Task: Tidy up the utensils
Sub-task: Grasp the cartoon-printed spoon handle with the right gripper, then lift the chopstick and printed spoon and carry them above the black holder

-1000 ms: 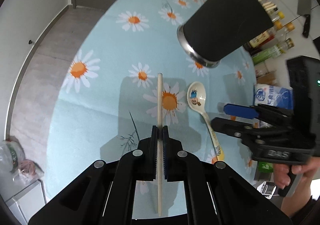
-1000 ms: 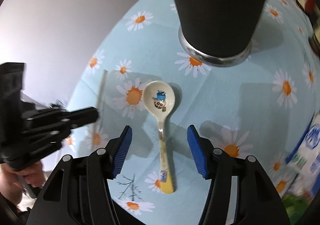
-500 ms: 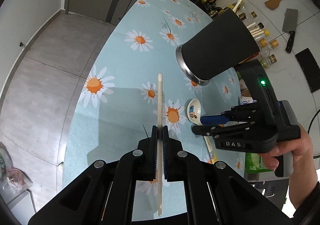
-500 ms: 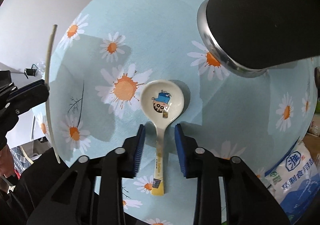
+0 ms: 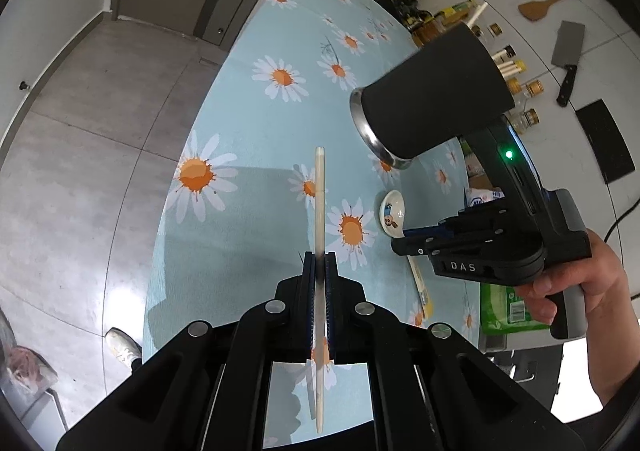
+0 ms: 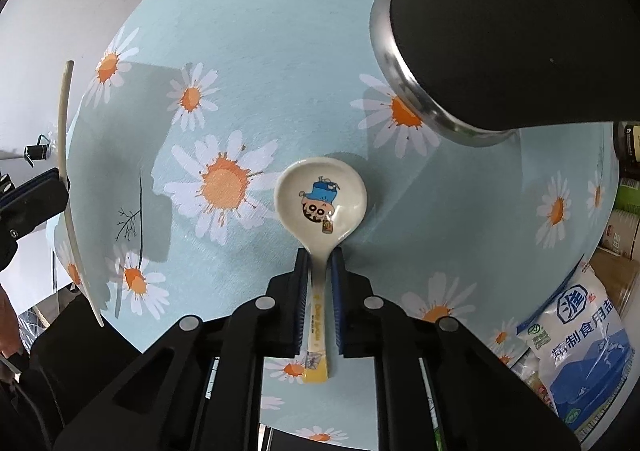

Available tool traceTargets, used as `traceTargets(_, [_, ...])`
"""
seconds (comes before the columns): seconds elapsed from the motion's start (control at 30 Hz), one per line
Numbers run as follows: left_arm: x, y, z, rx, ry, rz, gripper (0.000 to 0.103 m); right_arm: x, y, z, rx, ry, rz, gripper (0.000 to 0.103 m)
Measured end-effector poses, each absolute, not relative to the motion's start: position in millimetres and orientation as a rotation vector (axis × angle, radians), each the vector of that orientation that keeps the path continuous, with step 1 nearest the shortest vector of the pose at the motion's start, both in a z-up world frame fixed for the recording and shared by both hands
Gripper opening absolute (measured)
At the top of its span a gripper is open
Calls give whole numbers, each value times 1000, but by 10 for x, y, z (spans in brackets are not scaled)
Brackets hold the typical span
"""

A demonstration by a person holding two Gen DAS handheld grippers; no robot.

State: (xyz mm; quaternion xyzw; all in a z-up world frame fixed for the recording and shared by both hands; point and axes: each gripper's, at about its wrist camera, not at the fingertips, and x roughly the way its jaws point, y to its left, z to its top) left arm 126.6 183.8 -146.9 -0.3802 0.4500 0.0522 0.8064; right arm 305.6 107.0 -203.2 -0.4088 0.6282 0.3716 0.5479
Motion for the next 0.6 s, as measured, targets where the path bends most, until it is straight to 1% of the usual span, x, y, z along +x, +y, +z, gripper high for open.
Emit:
traceTargets(0.13, [1331,1836,-1440,-792,973,96,4,3216,980,-2055,-918,1513,892,11])
traceTargets(0.4, [1456,1805,-1397,-746,1005,92,4,3242,769,-1940,-782,1506,973,10])
traceTargets(0.6, [1573,1727,-1308,-715,1006,100,4,3277,585,-1760,-644,1455,1083,11])
